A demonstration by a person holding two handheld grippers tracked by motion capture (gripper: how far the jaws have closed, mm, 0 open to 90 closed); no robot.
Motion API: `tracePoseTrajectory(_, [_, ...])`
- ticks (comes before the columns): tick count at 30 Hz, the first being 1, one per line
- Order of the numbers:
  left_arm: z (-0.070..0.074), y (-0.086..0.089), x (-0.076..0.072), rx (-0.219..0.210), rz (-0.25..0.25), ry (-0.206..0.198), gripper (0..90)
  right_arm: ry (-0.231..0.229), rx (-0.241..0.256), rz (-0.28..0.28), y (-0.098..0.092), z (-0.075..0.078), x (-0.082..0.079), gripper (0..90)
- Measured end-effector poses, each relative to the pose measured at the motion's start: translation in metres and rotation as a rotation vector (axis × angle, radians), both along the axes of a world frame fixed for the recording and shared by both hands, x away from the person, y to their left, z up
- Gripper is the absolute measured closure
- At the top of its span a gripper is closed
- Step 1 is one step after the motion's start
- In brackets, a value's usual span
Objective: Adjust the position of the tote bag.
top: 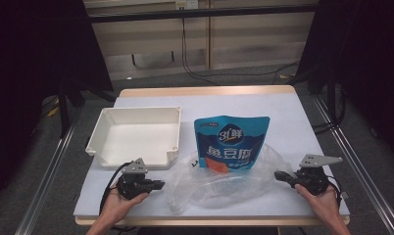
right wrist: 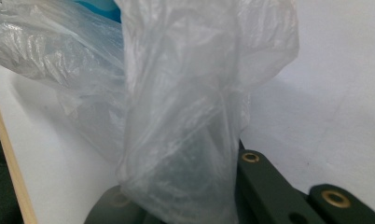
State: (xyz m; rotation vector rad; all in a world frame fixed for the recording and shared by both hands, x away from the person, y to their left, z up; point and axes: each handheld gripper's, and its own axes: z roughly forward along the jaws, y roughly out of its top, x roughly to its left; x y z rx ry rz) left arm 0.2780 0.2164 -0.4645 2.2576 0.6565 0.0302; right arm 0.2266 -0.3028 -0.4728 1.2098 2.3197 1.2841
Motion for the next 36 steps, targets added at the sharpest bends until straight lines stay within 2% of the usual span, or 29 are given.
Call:
tracePoseTrajectory(7, [-0.008, -0.002, 0.000, 0.009, -0.010, 0.019, 90.0, 0.025, -0.055, 0.001, 0.002, -0.011, 0.003, 90.0])
tracePoseTrajectory(9, [-0.009, -0.003, 0.000, 0.031, -0.012, 0.022, 90.0, 0.035, -0.067, -0.009, 0.003, -0.013, 0.005, 90.0])
tracePoseTrajectory(14, [-0.010, -0.001, 0.002, 0.034, -0.007, 0.024, 90.0, 0.025, -0.107, -0.010, 0.007, -0.013, 0.004, 90.0])
tracePoseTrajectory(18, [-0.010, -0.001, 0.002, 0.026, 0.003, 0.022, 90.0, 0.023, -0.097, -0.012, 0.006, -0.013, 0.004, 88.8])
tracePoseTrajectory(20, [-0.009, 0.000, 0.001, 0.014, -0.005, 0.030, 90.0, 0.015, -0.098, -0.010, 0.006, -0.013, 0.003, 82.0])
tracePoseTrajectory(21, [-0.009, 0.000, 0.001, -0.006, -0.013, 0.027, 90.0, 0.010, -0.088, -0.008, 0.005, -0.012, 0.002, 79.4])
tracePoseTrajectory(22, [-0.007, -0.001, 0.000, -0.006, -0.013, 0.019, 89.9, 0.002, -0.079, -0.009, 0.004, -0.011, 0.001, 75.8])
tracePoseTrajectory(24, [-0.004, -0.001, -0.002, -0.018, -0.012, 0.014, 85.2, -0.010, -0.042, -0.008, 0.001, -0.008, 0.000, 70.2])
tracePoseTrajectory(28, [0.004, 0.002, -0.007, -0.041, 0.008, -0.012, 73.6, -0.049, -0.010, -0.048, -0.004, 0.000, -0.008, 54.7])
tracePoseTrajectory(32, [0.014, 0.009, -0.011, -0.078, 0.024, -0.041, 66.9, -0.079, 0.020, -0.080, -0.006, 0.010, -0.015, 40.7])
tracePoseTrajectory(36, [0.026, 0.016, -0.014, -0.124, 0.043, -0.079, 60.8, -0.115, 0.026, -0.083, -0.008, 0.021, -0.025, 35.1])
